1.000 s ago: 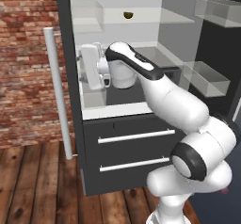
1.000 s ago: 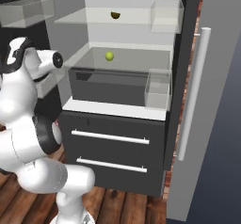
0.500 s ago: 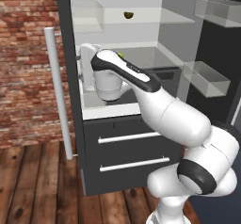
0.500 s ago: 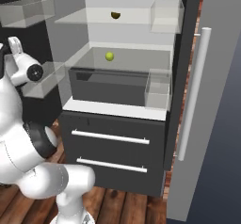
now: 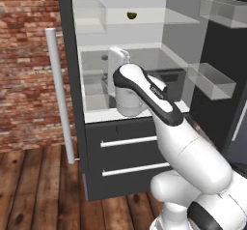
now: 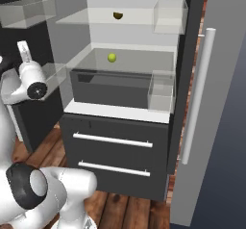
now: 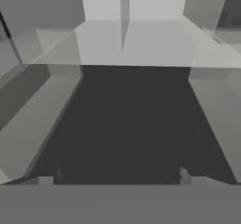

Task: Retrieve the kiwi and pear from the fridge and place them into the bowl on the dining table.

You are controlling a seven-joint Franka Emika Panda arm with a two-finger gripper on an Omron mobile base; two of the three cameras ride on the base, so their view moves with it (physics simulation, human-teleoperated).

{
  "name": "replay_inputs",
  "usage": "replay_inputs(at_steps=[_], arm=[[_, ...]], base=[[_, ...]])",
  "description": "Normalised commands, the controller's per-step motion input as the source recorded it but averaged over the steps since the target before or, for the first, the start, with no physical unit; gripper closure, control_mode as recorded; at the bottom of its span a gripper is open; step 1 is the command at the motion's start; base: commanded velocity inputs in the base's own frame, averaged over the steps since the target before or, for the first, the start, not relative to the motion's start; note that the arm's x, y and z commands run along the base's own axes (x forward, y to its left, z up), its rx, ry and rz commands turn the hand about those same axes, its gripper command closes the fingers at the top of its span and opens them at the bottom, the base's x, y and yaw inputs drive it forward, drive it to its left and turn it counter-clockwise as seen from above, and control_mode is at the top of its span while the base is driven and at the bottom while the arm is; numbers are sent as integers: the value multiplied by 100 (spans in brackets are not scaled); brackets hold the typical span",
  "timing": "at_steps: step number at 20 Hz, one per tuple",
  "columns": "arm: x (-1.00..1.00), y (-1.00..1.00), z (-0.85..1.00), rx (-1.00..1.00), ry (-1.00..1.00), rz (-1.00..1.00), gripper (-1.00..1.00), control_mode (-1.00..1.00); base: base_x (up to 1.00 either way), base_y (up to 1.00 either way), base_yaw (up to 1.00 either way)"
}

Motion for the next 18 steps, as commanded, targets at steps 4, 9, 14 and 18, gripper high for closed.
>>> replay_inputs(at_steps=[4,9,14,18], arm=[[-39,-100,57,0,1,-12,-100,-100],[-39,-100,80,0,10,-8,-100,-100],[-39,-91,82,-2,18,-5,-100,-100],[-24,-62,48,-21,34,-5,-100,-100]], base=[[0,0,0],[0,0,0],[0,0,0],[0,0,0]])
